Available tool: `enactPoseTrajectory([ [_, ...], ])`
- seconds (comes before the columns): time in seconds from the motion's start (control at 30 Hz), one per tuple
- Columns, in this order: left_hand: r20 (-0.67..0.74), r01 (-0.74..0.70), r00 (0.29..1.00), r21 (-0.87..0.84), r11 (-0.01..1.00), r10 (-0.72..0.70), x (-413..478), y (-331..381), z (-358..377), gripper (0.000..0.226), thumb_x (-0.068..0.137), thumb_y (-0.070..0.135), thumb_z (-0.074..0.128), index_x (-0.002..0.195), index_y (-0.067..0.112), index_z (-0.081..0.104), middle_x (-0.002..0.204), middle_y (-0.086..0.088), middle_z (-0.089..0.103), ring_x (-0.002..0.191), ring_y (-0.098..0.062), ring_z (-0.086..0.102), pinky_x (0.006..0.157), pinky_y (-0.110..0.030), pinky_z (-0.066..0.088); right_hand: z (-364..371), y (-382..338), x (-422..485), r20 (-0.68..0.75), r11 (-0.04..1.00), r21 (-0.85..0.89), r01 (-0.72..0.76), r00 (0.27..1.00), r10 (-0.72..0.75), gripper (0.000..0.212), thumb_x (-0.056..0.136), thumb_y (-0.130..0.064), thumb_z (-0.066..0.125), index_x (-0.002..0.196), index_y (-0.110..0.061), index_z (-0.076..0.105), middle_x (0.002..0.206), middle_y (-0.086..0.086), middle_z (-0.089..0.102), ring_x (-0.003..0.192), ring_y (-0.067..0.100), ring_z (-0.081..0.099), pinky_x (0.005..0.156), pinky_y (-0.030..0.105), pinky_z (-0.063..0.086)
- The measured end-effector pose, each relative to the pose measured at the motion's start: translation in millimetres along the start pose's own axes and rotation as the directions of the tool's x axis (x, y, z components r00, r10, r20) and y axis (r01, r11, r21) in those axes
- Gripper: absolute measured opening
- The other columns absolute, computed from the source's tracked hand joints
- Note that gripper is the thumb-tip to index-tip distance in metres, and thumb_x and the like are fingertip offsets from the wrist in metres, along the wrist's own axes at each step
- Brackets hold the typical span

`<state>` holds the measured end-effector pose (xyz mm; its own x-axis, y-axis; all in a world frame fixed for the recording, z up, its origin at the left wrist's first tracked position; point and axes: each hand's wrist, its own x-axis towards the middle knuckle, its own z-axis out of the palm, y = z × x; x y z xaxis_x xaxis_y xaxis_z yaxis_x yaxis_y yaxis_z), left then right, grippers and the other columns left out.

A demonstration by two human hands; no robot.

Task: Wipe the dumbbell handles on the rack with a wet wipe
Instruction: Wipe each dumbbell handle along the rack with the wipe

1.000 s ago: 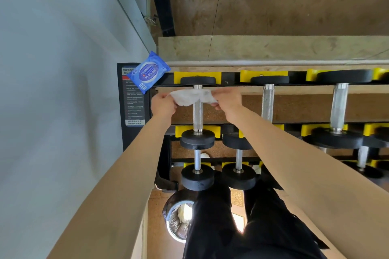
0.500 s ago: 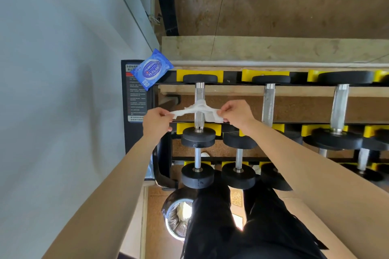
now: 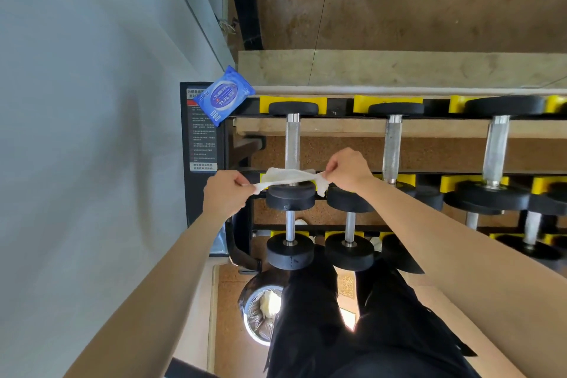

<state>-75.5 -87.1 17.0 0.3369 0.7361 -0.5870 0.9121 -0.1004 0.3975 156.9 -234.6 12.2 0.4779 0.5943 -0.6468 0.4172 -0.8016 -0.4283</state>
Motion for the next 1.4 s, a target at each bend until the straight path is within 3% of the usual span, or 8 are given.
enactPoseTrajectory([
  [0.27,-0.077,-0.048,0.997,-0.380,0.924,0.021,-14.0,4.1,-19.8,0.006,0.083,0.021,0.072,0.080,0.024,0.068,0.086,0.006,0.074,0.089,-0.018,0.069,0.083,-0.044,0.060,-1.1,-15.8,-26.0,-0.058,0.943,0.327,0.068,0.997,-0.052,0.011,0.080,-0.009,0.072,0.074,-0.017,0.067,0.082,0.001,0.069,0.082,0.016,0.065,0.072,0.030,0.055],
  [0.4,-0.043,-0.175,0.982,-0.578,0.797,0.184,-37.8,40.9,-20.2,0.007,0.086,0.009,0.073,0.084,0.009,0.066,0.081,-0.006,0.070,0.078,-0.016,0.066,0.075,-0.036,0.054,-13.2,-28.8,-49.6,-0.020,0.797,0.600,0.073,0.997,-0.076,0.009,0.090,-0.009,0.070,0.098,-0.012,0.068,0.091,0.004,0.075,0.086,0.022,0.072,0.078,0.035,0.062],
  [0.53,0.035,-0.260,0.937,-0.598,0.758,0.349,-52.1,73.6,-9.6,0.006,0.089,0.012,0.073,0.087,0.009,0.069,0.081,0.007,0.069,0.074,-0.004,0.063,0.070,-0.026,0.051,-22.0,-39.0,-66.7,0.172,0.632,0.774,0.028,0.952,-0.253,0.034,0.093,-0.007,0.067,0.125,-0.013,0.063,0.106,0.007,0.074,0.098,0.023,0.070,0.086,0.037,0.059],
  [0.7,0.247,-0.041,0.908,-0.752,0.658,0.339,-54.1,87.1,-6.2,0.039,0.092,0.028,0.052,0.104,-0.001,0.076,0.100,-0.015,0.076,0.095,-0.023,0.071,0.088,-0.035,0.054,-21.1,-30.0,-68.8,0.125,0.675,0.735,0.060,0.967,-0.223,0.030,0.090,-0.015,0.073,0.119,-0.012,0.068,0.108,0.004,0.075,0.103,0.021,0.071,0.087,0.037,0.060],
  [0.83,0.135,-0.098,0.948,-0.740,0.666,0.289,-39.1,73.6,-10.2,0.035,0.103,0.009,0.041,0.107,0.000,0.074,0.096,-0.011,0.078,0.091,-0.023,0.073,0.080,-0.027,0.057,-23.4,-15.0,-52.0,0.020,0.626,0.779,0.008,0.999,-0.038,0.020,0.092,0.001,0.065,0.104,-0.013,0.071,0.104,0.006,0.075,0.100,0.025,0.071,0.079,0.034,0.061],
  [1.03,0.064,-0.046,0.990,-0.693,0.720,0.125,9.0,56.7,-3.2,0.024,0.101,0.004,0.051,0.115,0.013,0.068,0.107,-0.003,0.073,0.095,-0.015,0.067,0.080,-0.022,0.056,-15.0,0.1,-0.5,-0.182,0.780,0.624,-0.048,0.962,0.205,0.036,0.088,0.001,0.067,0.122,-0.011,0.064,0.113,0.004,0.070,0.100,0.022,0.069,0.077,0.034,0.061],
  [1.23,0.276,-0.147,0.911,-0.478,0.866,0.307,47.8,66.0,16.9,0.057,0.096,0.001,0.057,0.147,0.025,0.047,0.143,0.004,0.055,0.129,-0.016,0.053,0.109,-0.039,0.045,9.6,-27.2,33.8,0.084,0.744,0.648,-0.163,0.986,0.143,0.025,0.093,0.002,0.062,0.115,-0.009,0.069,0.114,0.016,0.069,0.104,0.032,0.066,0.084,0.041,0.059],
  [1.4,0.391,-0.154,0.874,-0.341,0.927,0.289,53.3,73.1,10.5,0.019,0.100,0.009,0.056,0.115,0.007,0.068,0.108,-0.011,0.071,0.101,-0.029,0.067,0.092,-0.039,0.053,11.5,-36.9,41.8,0.200,0.704,0.688,-0.176,0.978,0.049,0.025,0.090,0.008,0.062,0.105,-0.010,0.071,0.111,0.018,0.072,0.104,0.032,0.070,0.090,0.044,0.059],
])
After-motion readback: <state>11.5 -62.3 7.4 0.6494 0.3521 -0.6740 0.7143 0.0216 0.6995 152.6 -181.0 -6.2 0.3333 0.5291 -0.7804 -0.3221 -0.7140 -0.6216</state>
